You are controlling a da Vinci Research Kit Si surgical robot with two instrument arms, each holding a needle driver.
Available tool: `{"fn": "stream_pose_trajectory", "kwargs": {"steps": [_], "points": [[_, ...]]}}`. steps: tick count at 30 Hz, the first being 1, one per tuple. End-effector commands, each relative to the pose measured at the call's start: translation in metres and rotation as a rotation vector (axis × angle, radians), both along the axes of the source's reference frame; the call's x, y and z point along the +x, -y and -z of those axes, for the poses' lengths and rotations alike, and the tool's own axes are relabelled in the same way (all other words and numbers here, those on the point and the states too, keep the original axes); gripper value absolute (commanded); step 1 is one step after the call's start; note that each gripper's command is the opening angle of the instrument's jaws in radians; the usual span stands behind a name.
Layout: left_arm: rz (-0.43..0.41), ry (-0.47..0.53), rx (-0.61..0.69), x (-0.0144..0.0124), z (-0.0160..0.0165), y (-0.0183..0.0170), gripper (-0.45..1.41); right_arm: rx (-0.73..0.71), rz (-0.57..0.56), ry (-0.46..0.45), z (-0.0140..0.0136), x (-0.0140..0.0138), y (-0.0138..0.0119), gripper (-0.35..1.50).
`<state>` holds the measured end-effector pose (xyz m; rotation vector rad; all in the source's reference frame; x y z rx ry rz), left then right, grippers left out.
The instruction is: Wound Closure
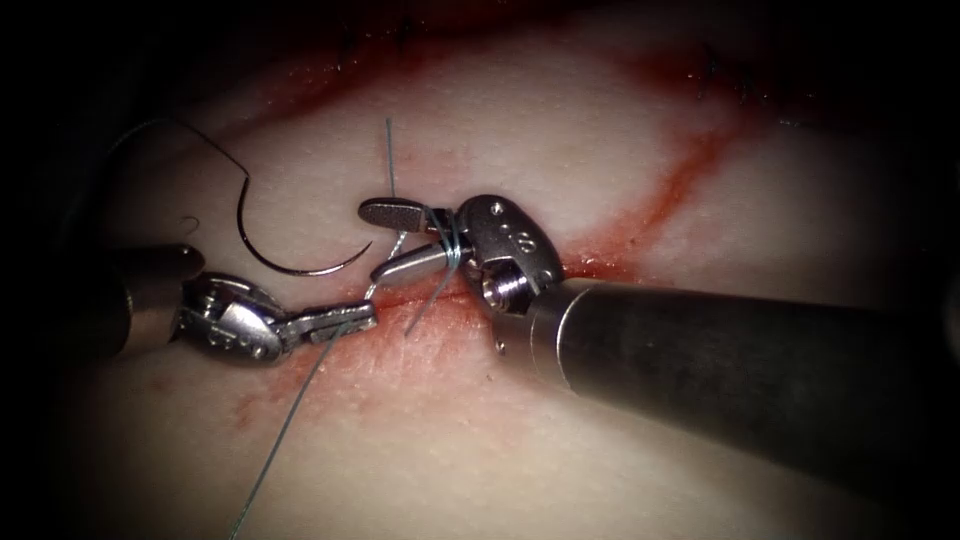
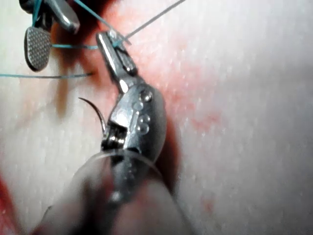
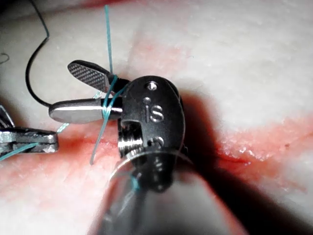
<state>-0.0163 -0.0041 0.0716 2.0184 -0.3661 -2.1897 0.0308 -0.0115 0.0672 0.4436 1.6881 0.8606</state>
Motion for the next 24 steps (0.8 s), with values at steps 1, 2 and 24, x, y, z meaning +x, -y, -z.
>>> {"fn": "stream_pose_trajectory", "kwargs": {"steps": [1, 2, 24], "points": [[-0.004, -0.003, 0.000, -0.0008, -0.0008, 0.0004, -0.45, 0.007, 0.003, 0.018, -0.0009, 0.0007, 0.0005, 1.10], [-0.007, -0.008, 0.000, -0.0011, -0.0008, 0.0006, -0.45, 0.011, 0.002, 0.036, -0.0011, 0.0005, 0.0007, 1.08], [0.091, -0.106, 0.072, -0.0007, 0.0013, -0.0040, -0.45, 0.047, -0.059, 0.310, -0.0025, 0.0004, -0.0001, 1.08]]}}
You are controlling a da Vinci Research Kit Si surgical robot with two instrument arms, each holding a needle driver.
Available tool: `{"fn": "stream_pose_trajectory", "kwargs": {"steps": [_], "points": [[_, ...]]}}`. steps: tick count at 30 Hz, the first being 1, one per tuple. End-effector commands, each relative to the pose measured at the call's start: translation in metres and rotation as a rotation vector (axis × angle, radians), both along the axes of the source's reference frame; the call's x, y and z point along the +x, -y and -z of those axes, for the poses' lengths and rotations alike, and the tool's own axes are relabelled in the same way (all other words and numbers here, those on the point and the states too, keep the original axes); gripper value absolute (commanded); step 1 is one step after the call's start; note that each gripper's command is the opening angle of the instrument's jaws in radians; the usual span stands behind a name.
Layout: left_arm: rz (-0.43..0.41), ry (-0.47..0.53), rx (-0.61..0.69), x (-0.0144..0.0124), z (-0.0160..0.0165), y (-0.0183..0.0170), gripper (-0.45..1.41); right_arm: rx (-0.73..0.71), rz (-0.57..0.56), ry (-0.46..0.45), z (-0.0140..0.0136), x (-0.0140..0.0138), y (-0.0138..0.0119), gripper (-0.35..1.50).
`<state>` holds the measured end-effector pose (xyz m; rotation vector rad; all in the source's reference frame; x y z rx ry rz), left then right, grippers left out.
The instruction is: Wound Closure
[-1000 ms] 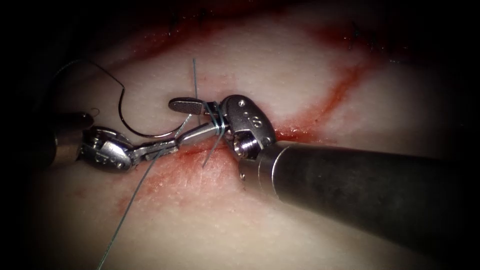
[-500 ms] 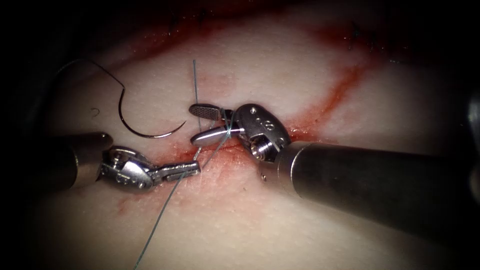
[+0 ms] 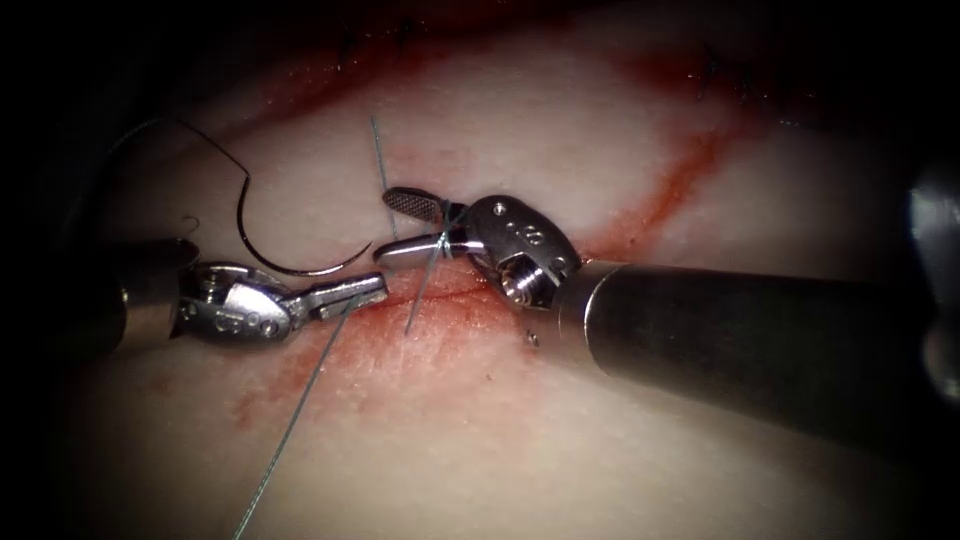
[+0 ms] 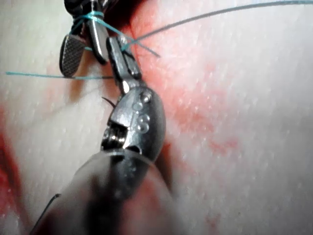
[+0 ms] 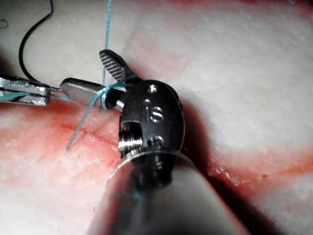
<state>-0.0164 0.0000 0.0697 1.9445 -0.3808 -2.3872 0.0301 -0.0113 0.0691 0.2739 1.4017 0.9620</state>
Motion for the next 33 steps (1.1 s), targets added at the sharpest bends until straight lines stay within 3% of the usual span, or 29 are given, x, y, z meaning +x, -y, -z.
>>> {"fn": "stream_pose_trajectory", "kwargs": {"steps": [1, 13, 26, 33], "points": [[0.005, -0.003, 0.004, -0.0005, -0.0006, -0.0001, -0.45, 0.001, 0.000, -0.002, -0.0006, 0.0010, 0.0000, 1.08], [0.031, -0.041, 0.018, 0.0000, -0.0011, -0.0016, -0.45, 0.043, -0.099, 0.083, -0.0010, 0.0002, -0.0011, 1.04], [0.038, -0.051, 0.019, 0.0001, -0.0016, -0.0024, -0.45, 0.156, -0.205, 0.074, -0.0003, -0.0006, -0.0017, 1.06], [0.040, -0.052, 0.019, 0.0001, -0.0018, -0.0028, -0.45, 0.177, -0.208, 0.084, -0.0006, -0.0005, -0.0020, 1.03]]}}
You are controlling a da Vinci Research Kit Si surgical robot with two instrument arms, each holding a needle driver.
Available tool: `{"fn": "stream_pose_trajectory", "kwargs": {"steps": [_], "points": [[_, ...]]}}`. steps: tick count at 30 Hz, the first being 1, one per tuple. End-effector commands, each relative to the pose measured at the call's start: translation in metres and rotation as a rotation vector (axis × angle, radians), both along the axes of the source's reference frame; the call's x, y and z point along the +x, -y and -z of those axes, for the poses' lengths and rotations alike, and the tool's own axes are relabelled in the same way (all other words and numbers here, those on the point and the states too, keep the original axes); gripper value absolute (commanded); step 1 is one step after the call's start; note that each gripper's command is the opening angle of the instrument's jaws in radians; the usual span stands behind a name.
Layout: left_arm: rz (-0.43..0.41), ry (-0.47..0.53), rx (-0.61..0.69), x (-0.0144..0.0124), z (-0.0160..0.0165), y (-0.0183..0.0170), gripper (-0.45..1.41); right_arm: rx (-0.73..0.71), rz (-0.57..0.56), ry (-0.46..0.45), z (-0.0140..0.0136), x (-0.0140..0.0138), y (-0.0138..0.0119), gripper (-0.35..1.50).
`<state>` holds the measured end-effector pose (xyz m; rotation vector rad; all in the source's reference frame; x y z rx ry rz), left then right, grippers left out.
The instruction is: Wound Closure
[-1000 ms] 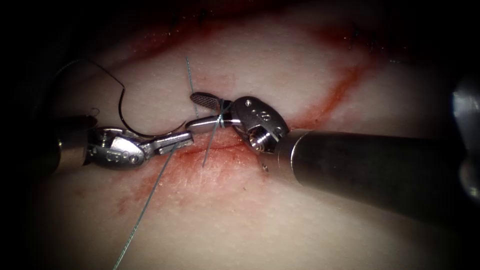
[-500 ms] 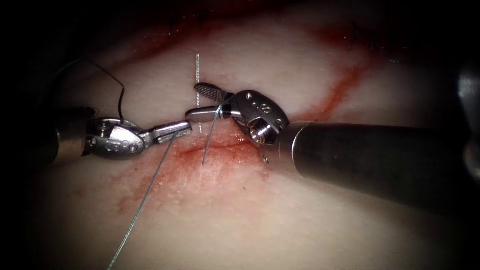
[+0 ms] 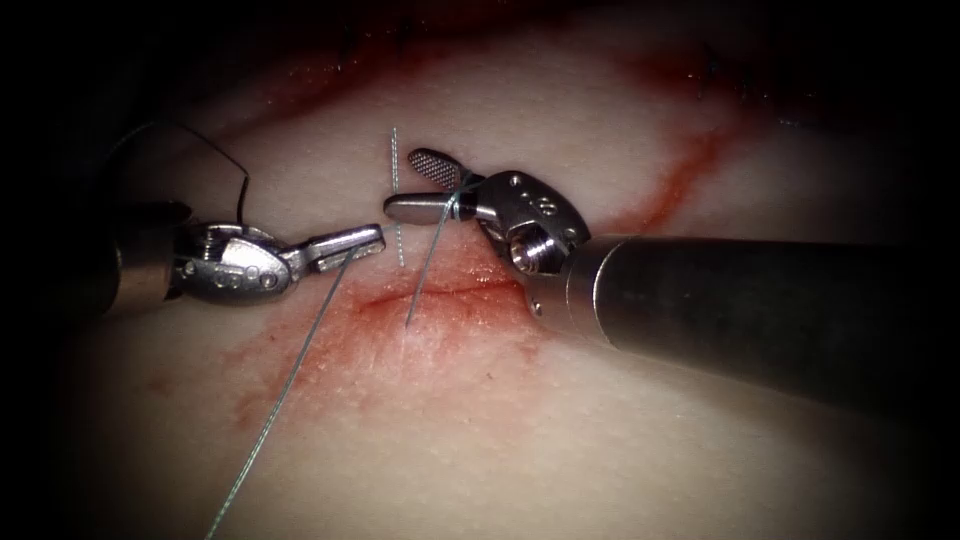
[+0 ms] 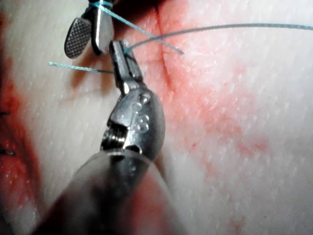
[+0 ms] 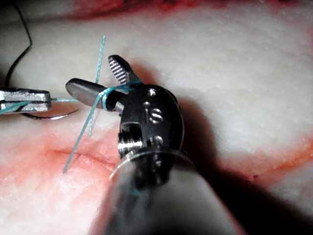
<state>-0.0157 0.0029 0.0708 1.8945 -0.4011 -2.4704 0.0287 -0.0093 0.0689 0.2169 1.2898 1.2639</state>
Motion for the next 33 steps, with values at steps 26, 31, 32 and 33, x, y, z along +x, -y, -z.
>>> {"fn": "stream_pose_trajectory", "kwargs": {"steps": [26, 31, 32, 33], "points": [[0.003, -0.007, -0.004, -0.0005, -0.0013, -0.0001, -0.45, 0.051, 0.039, -0.053, -0.0023, 0.0045, 0.0002, 0.69], [0.003, -0.008, -0.006, -0.0004, -0.0014, 0.0000, -0.45, 0.054, 0.057, -0.074, -0.0022, 0.0051, 0.0003, 0.27], [0.003, -0.008, -0.006, -0.0004, -0.0014, 0.0000, -0.45, 0.052, 0.059, -0.081, -0.0022, 0.0051, 0.0004, -0.18], [0.003, -0.008, -0.006, -0.0003, -0.0014, 0.0000, -0.45, 0.045, 0.061, -0.093, -0.0021, 0.0051, 0.0005, -0.35]]}}
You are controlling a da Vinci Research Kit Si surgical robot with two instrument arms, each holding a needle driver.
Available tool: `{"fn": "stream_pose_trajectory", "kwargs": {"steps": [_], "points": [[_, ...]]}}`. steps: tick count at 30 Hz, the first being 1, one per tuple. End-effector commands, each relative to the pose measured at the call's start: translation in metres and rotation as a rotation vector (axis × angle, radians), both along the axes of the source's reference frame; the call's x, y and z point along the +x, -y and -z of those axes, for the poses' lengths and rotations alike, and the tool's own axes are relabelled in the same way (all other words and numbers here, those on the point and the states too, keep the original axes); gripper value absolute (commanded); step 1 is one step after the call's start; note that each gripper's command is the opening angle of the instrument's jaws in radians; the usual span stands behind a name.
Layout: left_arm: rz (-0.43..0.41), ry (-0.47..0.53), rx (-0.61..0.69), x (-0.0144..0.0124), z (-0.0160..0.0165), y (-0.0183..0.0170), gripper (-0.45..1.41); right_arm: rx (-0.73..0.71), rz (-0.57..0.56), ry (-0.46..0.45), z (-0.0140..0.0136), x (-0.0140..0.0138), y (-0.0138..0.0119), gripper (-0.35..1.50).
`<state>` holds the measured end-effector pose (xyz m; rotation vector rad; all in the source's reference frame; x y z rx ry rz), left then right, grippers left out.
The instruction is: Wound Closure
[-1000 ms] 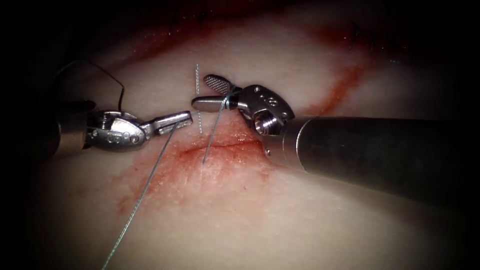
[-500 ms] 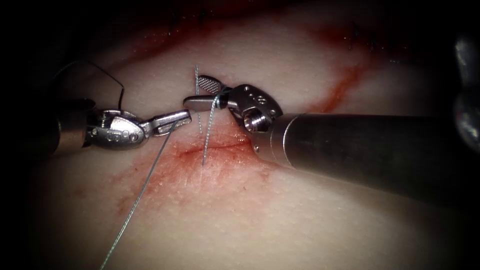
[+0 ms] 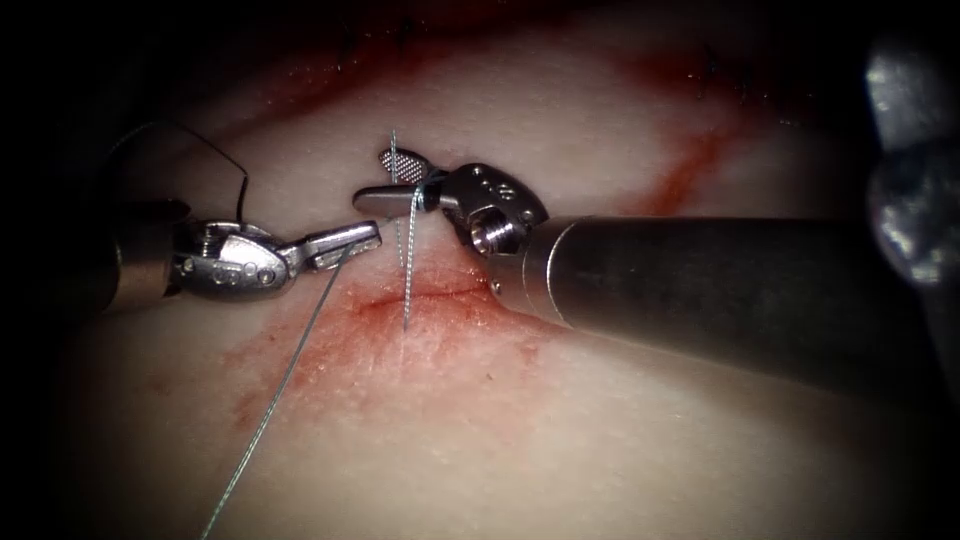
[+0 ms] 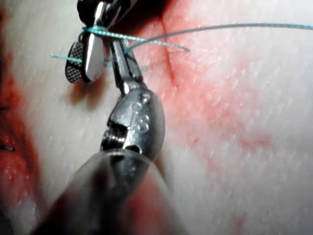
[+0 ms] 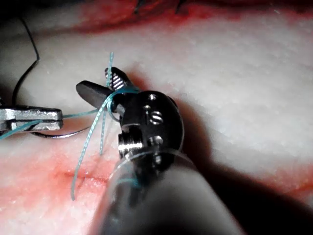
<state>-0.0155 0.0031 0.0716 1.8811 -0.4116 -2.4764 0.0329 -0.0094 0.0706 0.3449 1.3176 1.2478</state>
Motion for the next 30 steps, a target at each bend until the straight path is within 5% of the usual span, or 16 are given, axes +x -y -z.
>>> {"fn": "stream_pose_trajectory", "kwargs": {"steps": [1, 10, 19, 30], "points": [[0.000, 0.001, 0.000, -0.0005, -0.0007, 0.0001, -0.45, -0.009, 0.002, -0.019, -0.0003, 0.0008, 0.0004, -0.35], [0.000, 0.003, 0.006, -0.0002, -0.0008, 0.0001, -0.45, 0.001, 0.013, -0.052, 0.0016, 0.0012, 0.0007, -0.35], [0.008, 0.008, 0.041, 0.0013, -0.0010, -0.0006, -0.45, -0.240, 0.073, 0.011, 0.0041, 0.0005, 0.0016, -0.35], [0.043, -0.019, 0.069, 0.0027, -0.0020, -0.0035, -0.45, -0.299, 0.085, 0.101, 0.0028, -0.0002, 0.0070, -0.35]]}}
